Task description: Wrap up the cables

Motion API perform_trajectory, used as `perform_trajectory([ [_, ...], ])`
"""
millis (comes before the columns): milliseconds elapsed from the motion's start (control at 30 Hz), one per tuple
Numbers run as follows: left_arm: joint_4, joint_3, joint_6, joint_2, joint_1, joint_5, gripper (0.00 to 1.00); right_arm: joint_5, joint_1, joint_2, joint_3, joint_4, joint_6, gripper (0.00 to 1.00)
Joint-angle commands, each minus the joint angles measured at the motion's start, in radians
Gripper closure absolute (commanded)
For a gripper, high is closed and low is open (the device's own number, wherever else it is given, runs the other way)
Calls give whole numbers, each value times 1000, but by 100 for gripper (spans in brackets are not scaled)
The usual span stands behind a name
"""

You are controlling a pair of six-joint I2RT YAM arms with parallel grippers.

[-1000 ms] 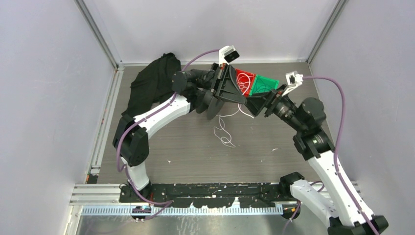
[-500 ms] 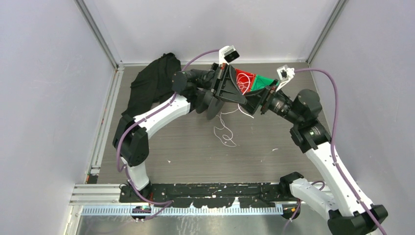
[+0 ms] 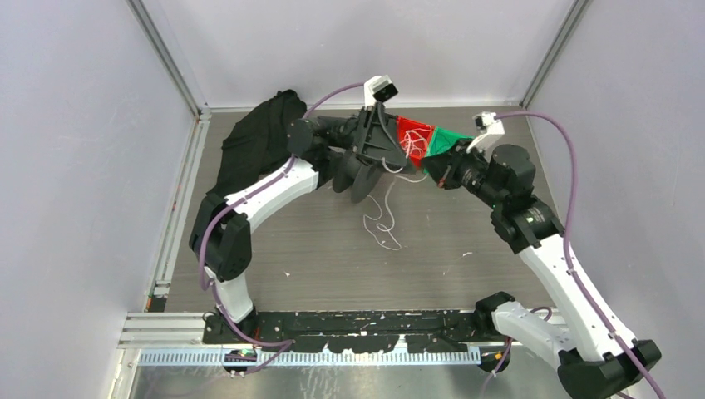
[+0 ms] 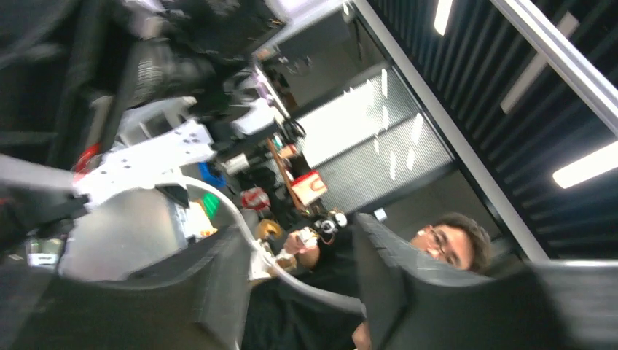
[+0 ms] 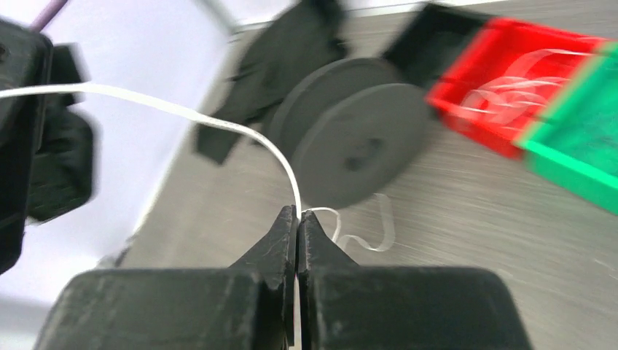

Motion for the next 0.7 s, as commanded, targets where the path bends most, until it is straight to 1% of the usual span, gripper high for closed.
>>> perform_trajectory([
  [0,18,-52,-13,-52,132,15,38,555,-2,-52,181,-418,-155,99],
  [67,8,-90,-5,-74,206,15,24,708,-1,-26,267,-580,-188,100],
  [100,-8,-111,7,-85,242,13,18,760,-2,-12,308,-641,-200,99],
  [133,-23,-131,23,-95,276,13,3,794,-1,-1,341,-694,-215,99],
  [167,-50,-148,47,-107,306,14,1,814,-1,12,374,-735,-231,100],
  [233,-121,-178,122,-135,356,8,0,833,-1,43,439,-802,-254,99],
  [300,-242,-195,237,-168,389,7,0,840,1,83,506,-850,-280,99],
  [367,-444,-197,404,-210,416,2,0,847,3,131,560,-877,-305,100],
  [433,-801,-174,640,-272,442,-24,0,847,12,165,609,-891,-341,99],
  [467,-1008,-145,798,-297,450,-53,0,849,16,178,624,-891,-359,99],
  [500,-1230,-84,953,-323,455,-109,0,854,23,188,633,-882,-371,99],
  [533,-1456,-25,1164,-338,455,-181,0,852,26,198,645,-873,-370,99],
  [567,-1619,36,1283,-345,455,-253,0,840,28,213,667,-878,-361,99],
  [600,-1737,81,1356,-350,456,-332,0,819,28,238,696,-892,-350,100],
  [633,-1807,112,1407,-352,456,-375,0,799,29,267,728,-908,-330,99],
  [667,-1845,125,1431,-358,457,-408,0,776,30,297,755,-918,-314,100],
])
